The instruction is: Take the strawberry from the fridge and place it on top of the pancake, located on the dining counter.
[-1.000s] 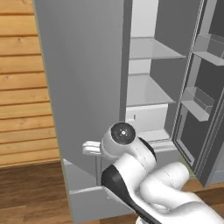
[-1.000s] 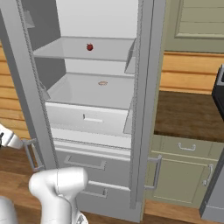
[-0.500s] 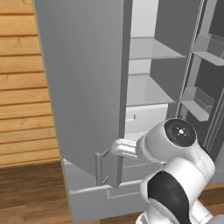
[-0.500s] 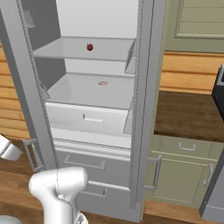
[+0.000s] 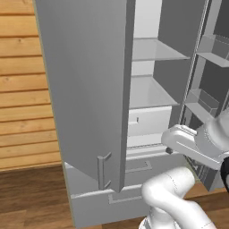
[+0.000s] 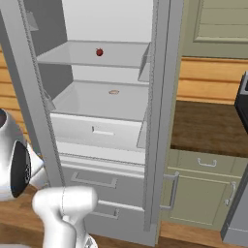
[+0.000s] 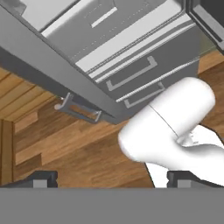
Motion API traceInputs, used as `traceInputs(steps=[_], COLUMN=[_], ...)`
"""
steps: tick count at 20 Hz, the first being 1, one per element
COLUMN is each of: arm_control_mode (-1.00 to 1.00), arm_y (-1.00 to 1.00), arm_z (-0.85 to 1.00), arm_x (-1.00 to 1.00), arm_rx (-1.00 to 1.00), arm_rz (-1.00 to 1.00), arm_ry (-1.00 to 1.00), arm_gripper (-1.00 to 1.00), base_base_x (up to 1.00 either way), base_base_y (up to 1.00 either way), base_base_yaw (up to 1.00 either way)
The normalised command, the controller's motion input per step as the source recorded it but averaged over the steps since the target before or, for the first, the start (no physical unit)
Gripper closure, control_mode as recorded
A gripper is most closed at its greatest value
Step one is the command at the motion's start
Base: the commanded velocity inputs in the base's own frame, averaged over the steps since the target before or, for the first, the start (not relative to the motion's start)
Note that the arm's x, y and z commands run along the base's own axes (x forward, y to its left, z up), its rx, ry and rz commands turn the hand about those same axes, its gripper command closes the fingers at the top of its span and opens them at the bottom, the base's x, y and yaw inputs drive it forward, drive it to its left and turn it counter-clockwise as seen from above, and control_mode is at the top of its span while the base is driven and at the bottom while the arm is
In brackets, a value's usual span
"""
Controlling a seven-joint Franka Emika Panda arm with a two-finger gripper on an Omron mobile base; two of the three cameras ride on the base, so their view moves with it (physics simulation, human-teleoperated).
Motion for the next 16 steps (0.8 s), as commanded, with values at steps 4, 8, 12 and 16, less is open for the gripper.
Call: traceInputs(steps=[4,8,12,16], arm_control_mode=[-1.0,-1.0,-1.0,-1.0], arm_y=[-0.54,-0.02,0.0,-0.03], arm_z=[-0.16,-0.21,-0.22,-0.19], arm_x=[-0.07,0.36,0.57,0.53], arm_rx=[0.12,0.0,0.03,0.06], arm_rz=[0.0,0.0,0.0,0.0], arm_ry=[0.0,0.04,0.06,0.03], arm_gripper=[-1.0,-1.0,-1.0,-1.0], base_base_x=[0.0,0.0,0.0,0.0], base_base_y=[0.0,0.0,0.0,0.0], base_base_yaw=[0.0,0.0,0.0,0.0])
